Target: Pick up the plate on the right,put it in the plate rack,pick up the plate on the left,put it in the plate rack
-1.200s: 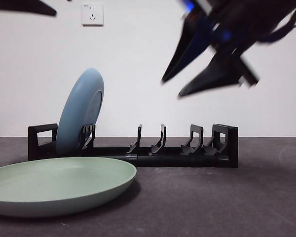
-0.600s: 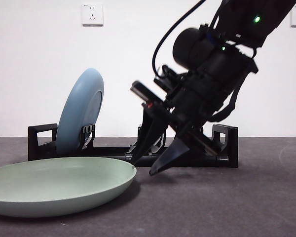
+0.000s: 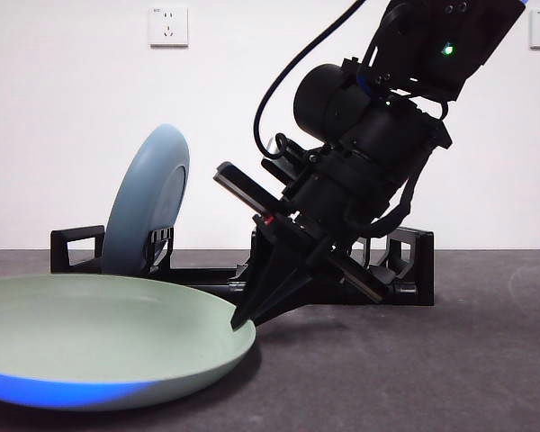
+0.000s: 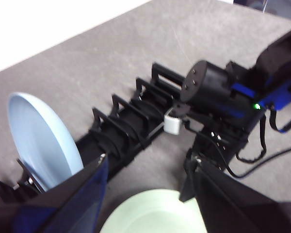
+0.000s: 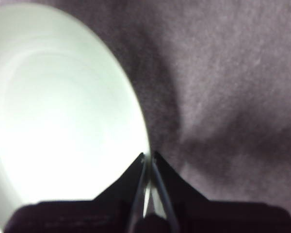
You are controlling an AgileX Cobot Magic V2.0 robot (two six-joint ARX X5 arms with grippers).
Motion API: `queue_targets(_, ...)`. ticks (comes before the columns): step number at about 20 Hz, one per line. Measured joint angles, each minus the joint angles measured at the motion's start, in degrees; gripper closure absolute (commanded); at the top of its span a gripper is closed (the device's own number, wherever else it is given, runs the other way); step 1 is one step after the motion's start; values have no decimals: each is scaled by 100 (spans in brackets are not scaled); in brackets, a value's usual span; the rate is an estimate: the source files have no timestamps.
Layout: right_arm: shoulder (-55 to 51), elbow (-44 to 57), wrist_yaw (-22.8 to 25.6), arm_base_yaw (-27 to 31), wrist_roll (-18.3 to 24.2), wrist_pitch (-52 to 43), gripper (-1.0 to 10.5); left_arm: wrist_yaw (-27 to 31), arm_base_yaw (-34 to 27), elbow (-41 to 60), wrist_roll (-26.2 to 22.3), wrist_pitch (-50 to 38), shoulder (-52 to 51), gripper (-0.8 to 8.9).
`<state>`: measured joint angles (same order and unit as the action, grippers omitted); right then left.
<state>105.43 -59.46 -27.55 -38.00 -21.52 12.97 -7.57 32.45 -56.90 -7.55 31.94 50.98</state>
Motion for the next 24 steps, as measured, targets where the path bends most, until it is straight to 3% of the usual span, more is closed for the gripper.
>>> queue_targets(4, -382, 0, 15, -9, -33, 417, 959, -9, 13, 0, 0, 212, 4, 530)
queue_targets(6, -916, 0, 282, -2, 35, 662, 959, -20, 149, 0, -24, 275, 4, 530)
queue_targets(8, -1471, 0, 741, 63, 190, 1102, 959, -33, 474, 0, -179, 369, 17, 530)
queue_targets(11, -2076, 0, 863, 297, 374, 1611, 959, 11, 1163, 0, -299, 374, 149, 530)
queue_targets(18, -2811, 0, 868, 726, 514, 2208, 959, 1193, 2997, 0, -407, 476, 1139, 530)
queue_targets(24, -2857, 0, 855, 780, 570, 2323, 959, 1781, 3593, 0, -592, 483, 2162, 530)
